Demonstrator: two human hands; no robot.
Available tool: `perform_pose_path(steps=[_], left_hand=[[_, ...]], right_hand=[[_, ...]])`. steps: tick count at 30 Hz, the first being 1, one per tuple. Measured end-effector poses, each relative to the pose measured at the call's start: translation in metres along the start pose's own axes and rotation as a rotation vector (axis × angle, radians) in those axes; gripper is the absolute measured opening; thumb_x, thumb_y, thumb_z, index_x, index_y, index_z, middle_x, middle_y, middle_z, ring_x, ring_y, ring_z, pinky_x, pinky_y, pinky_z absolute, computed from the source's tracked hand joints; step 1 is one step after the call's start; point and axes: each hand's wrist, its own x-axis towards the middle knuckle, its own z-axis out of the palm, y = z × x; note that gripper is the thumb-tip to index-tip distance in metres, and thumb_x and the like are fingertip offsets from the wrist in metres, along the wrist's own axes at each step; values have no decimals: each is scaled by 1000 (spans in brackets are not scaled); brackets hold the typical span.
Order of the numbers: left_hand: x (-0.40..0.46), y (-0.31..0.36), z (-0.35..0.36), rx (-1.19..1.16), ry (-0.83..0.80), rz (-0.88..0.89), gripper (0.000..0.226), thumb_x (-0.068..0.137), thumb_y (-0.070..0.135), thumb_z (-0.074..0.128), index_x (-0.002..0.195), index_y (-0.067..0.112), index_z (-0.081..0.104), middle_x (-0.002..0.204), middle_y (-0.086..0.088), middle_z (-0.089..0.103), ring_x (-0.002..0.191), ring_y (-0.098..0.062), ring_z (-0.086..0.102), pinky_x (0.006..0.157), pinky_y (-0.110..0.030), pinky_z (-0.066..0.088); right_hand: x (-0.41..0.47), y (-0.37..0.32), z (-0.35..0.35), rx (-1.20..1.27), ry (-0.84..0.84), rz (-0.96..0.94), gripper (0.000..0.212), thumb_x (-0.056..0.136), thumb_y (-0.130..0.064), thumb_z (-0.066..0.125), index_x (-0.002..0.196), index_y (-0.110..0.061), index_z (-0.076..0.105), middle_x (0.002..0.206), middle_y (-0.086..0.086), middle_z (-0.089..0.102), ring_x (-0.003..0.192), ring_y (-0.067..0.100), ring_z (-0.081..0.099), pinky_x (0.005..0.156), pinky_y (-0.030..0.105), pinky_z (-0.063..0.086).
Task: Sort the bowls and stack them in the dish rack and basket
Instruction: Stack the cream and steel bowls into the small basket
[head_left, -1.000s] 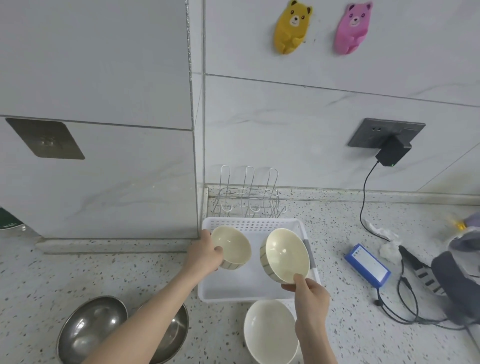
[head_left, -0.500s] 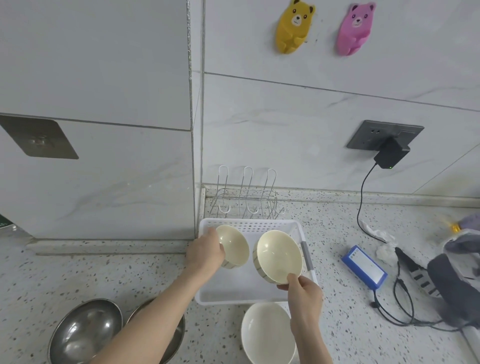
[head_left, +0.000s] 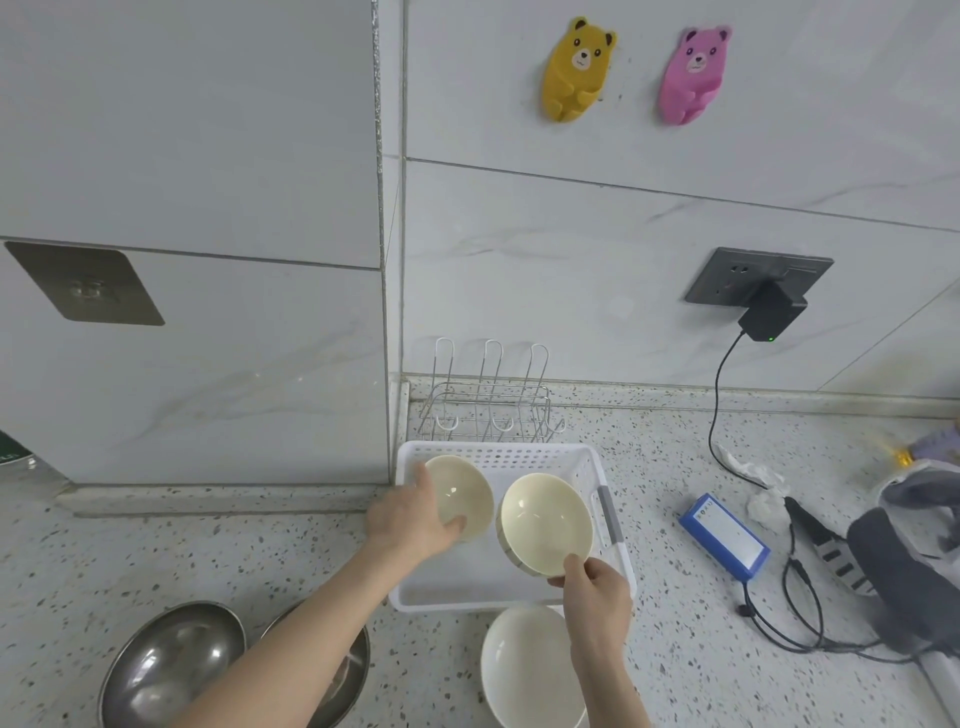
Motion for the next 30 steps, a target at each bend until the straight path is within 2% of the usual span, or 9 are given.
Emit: perform_pose_path(steps=[2, 5, 8, 18, 24, 30], left_hand=[[-4, 1, -1, 33, -41, 13, 113, 73, 77, 55, 151, 13, 5, 112, -2, 67, 96, -24, 67, 57, -30, 44], [-6, 1, -2, 49, -70, 32, 123, 72, 71, 65, 152, 8, -3, 116, -3, 66, 99, -25, 66, 61, -31, 45], [-6, 2, -4, 66, -70, 31, 120, 77, 63, 68, 153, 3, -3, 121, -7, 65, 105, -25, 65, 64, -32, 45], [-8, 6, -4, 171, -89, -38, 122, 73, 65, 71, 151, -4, 8, 126, -9, 63, 109, -24, 64, 65, -32, 44], [-9, 6, 1, 209, -92, -33, 121, 77, 65, 67, 151, -8, 4, 123, -9, 65, 107, -24, 65, 65, -32, 44], [-7, 5, 4, 196, -58, -41, 112, 79, 65, 65, 148, -8, 17, 124, -9, 63, 109, -23, 64, 71, -32, 48]], right_hand=[[0, 0, 0, 5, 0, 3, 30, 87, -19, 50, 62, -12, 66, 57, -9, 70, 69, 11, 60, 57, 29, 37], [0, -1, 0, 6, 3, 9, 30, 87, -20, 50, 62, -13, 66, 57, -10, 70, 69, 11, 60, 57, 28, 37], [0, -1, 1, -9, 4, 10, 31, 87, -20, 50, 62, -12, 65, 56, -9, 69, 68, 12, 60, 56, 28, 37], [-1, 0, 1, -130, 13, -37, 32, 89, -18, 49, 62, -5, 60, 60, -6, 69, 61, 15, 57, 55, 27, 37], [-1, 1, 2, -209, 11, -75, 29, 90, -18, 48, 67, -6, 62, 63, -3, 69, 60, 15, 55, 53, 25, 36], [0, 1, 4, -214, 10, -53, 28, 89, -19, 48, 67, -7, 62, 61, -5, 69, 61, 15, 56, 53, 25, 36]])
